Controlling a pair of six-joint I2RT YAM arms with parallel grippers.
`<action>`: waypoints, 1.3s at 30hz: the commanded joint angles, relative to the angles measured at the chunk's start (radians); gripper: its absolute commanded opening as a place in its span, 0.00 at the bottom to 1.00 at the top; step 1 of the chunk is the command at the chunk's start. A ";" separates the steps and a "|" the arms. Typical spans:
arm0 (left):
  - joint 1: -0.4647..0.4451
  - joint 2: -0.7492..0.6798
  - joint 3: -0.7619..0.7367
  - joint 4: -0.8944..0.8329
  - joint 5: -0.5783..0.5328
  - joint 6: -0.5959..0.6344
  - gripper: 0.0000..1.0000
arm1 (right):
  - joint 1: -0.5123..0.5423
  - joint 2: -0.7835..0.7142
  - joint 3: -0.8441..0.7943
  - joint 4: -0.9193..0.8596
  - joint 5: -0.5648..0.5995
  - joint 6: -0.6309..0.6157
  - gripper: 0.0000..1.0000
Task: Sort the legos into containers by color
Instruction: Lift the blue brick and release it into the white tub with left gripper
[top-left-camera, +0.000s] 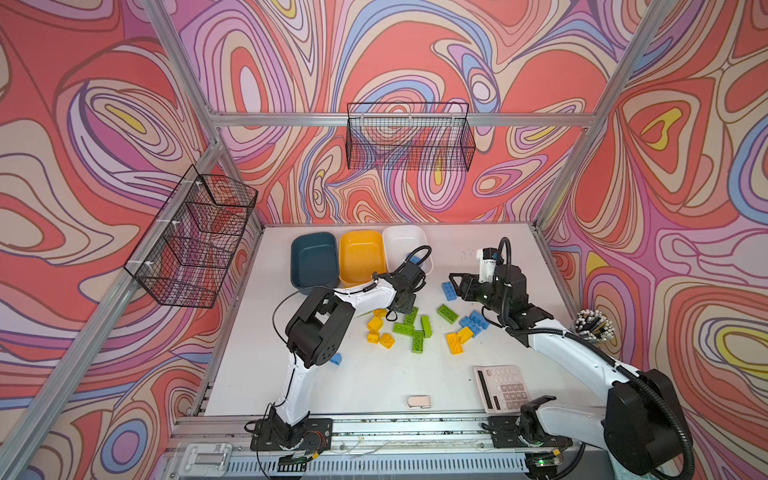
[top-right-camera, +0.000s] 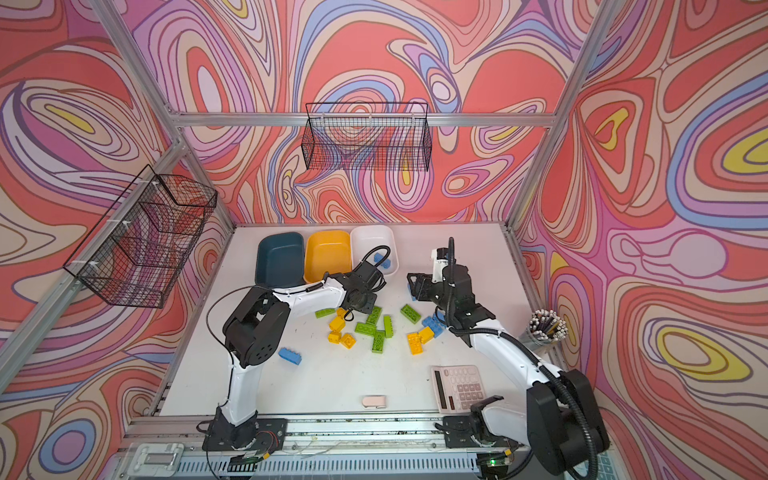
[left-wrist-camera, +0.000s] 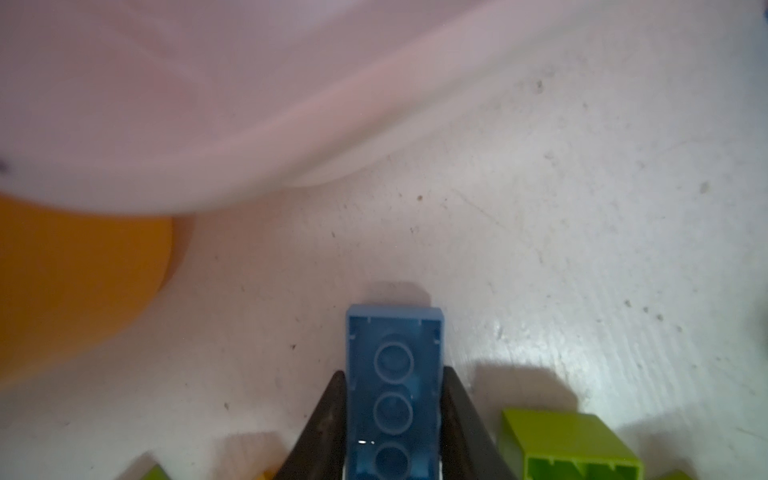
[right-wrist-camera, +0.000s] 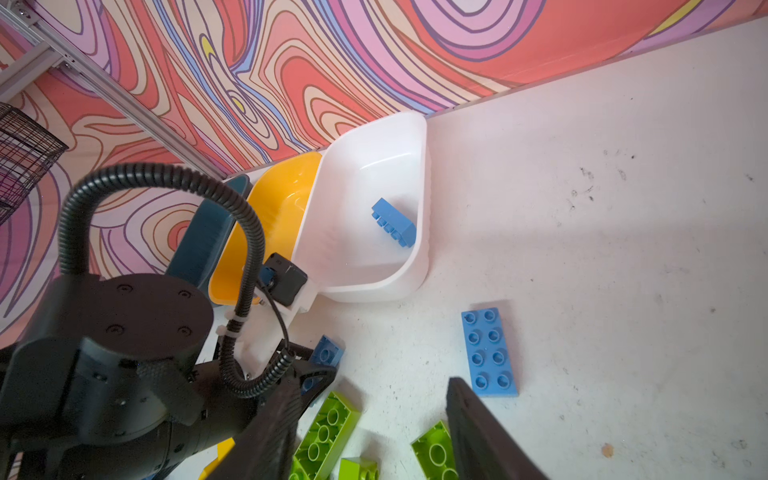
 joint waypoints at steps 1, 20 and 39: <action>0.007 -0.073 -0.007 -0.034 0.014 -0.025 0.31 | -0.003 0.005 -0.013 0.021 -0.009 0.002 0.60; 0.122 0.147 0.609 -0.229 0.129 0.017 0.32 | 0.000 0.005 -0.027 0.041 -0.022 0.018 0.60; 0.175 0.319 0.886 -0.294 0.117 0.027 0.64 | 0.009 0.026 -0.013 0.018 -0.006 0.007 0.60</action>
